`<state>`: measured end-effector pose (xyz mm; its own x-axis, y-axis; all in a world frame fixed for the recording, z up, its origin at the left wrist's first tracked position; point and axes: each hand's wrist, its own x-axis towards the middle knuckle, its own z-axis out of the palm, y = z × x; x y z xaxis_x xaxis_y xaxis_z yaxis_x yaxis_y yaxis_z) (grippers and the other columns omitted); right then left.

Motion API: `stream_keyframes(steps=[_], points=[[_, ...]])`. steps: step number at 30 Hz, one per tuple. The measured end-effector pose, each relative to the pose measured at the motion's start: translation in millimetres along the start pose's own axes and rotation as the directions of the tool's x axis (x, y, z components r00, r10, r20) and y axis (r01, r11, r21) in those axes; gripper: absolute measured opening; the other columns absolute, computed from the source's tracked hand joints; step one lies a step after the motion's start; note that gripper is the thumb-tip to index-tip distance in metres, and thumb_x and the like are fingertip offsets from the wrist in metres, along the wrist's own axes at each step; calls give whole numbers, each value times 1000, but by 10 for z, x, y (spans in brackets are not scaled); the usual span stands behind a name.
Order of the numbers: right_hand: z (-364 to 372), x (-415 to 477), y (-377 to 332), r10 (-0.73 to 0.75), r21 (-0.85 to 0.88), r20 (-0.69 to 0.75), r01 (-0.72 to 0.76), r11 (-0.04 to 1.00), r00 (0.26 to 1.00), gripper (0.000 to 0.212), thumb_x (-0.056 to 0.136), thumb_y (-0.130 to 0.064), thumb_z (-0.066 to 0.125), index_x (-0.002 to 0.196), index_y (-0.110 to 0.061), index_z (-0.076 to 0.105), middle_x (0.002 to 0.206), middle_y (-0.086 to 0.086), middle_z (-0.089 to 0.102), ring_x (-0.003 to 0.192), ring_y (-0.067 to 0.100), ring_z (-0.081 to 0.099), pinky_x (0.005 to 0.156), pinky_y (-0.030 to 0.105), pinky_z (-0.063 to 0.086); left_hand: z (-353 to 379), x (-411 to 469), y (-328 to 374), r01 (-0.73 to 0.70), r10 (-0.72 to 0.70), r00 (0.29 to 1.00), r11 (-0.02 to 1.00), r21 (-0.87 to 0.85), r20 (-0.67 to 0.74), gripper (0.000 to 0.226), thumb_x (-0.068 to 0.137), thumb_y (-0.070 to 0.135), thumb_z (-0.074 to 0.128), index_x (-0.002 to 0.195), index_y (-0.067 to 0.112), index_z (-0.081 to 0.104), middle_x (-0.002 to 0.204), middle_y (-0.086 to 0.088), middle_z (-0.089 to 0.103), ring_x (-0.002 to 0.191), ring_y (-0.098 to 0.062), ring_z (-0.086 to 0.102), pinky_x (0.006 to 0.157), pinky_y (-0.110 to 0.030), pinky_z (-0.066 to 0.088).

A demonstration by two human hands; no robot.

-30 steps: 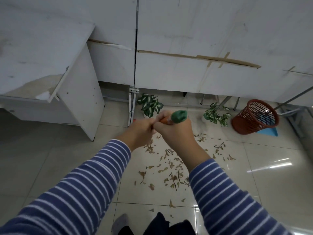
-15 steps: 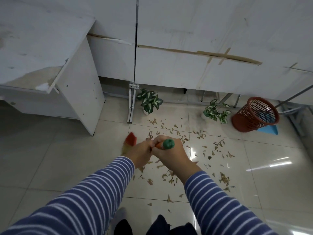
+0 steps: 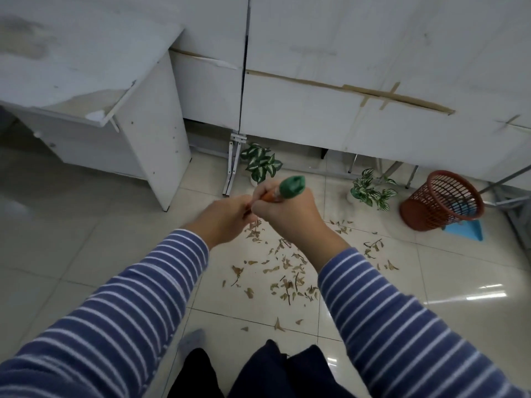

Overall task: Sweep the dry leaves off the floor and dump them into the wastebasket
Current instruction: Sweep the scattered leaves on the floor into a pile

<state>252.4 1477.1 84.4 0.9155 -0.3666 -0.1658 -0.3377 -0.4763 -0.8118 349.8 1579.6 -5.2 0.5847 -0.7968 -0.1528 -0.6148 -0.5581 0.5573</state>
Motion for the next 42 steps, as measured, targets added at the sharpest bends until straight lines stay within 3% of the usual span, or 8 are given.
stream_keyframes(steps=[4, 8, 13, 20, 26, 29, 35, 42], points=[[130, -106, 80, -32, 71, 89, 25, 997, 996, 19, 77, -5, 67, 69, -22, 63, 72, -2, 63, 59, 6, 55, 51, 17, 45, -12, -280, -97, 90, -96, 993, 991, 99, 62, 5, 93, 33, 53, 96, 30, 55, 96, 9, 60, 90, -13, 58, 81, -30, 47], [357, -234, 335, 47, 124, 184, -71, 990, 982, 15, 75, -3, 65, 74, -17, 65, 73, 4, 63, 63, 15, 56, 55, 27, 50, 210, -540, -242, 151, -171, 970, 980, 128, 170, 9, 91, 33, 56, 96, 27, 58, 97, 7, 59, 89, -12, 57, 76, -25, 41], [454, -371, 527, 122, 3, 240, -127, 992, 963, 11, 77, -4, 63, 80, -14, 68, 79, 4, 65, 67, 12, 56, 61, 24, 51, 559, -626, -189, 195, -199, 930, 980, 42, 308, 5, 93, 30, 56, 94, 26, 58, 90, 9, 58, 88, -13, 55, 79, -26, 41], [304, -502, 531, 94, -204, 187, -55, 977, 978, 12, 80, -7, 61, 87, -10, 69, 85, 8, 70, 69, 13, 61, 60, 24, 54, 664, -588, 196, 121, -106, 973, 991, -59, 207, 34, 99, 18, 43, 66, 27, 41, 66, 11, 47, 60, -1, 44, 58, -13, 33], [236, -580, 385, 9, -335, 70, 15, 942, 998, 9, 80, -15, 63, 86, -11, 68, 81, 8, 71, 76, 20, 67, 72, 38, 59, 424, -614, 376, 80, -66, 991, 990, -120, 118, 16, 96, 13, 46, 83, 12, 55, 88, -13, 62, 84, -27, 60, 77, -33, 48], [195, -661, 168, -25, -307, 25, 32, 951, 999, 9, 80, -16, 64, 85, -9, 69, 82, 9, 70, 77, 21, 67, 71, 39, 59, 264, -724, 399, 29, -21, 999, 987, -159, 50, 20, 98, 18, 43, 87, 8, 57, 88, -15, 64, 86, -30, 62, 74, -33, 49], [252, -866, -192, -51, -132, 25, 53, 990, 998, 11, 77, -6, 67, 74, -18, 66, 76, 1, 66, 61, 6, 53, 58, 23, 48, 61, -987, 188, -108, 108, 993, 994, -13, -49, 10, 94, 28, 53, 87, 26, 47, 75, 12, 46, 74, -13, 50, 68, -24, 37], [649, -1127, 136, 147, 47, 47, -150, 988, 988, 17, 75, -3, 68, 70, -19, 65, 73, 1, 65, 67, 15, 59, 68, 38, 58, 442, -1239, -156, -78, 57, 979, 992, 102, 194, 16, 93, 34, 54, 104, 22, 57, 88, 8, 53, 82, -11, 53, 72, -22, 36]])
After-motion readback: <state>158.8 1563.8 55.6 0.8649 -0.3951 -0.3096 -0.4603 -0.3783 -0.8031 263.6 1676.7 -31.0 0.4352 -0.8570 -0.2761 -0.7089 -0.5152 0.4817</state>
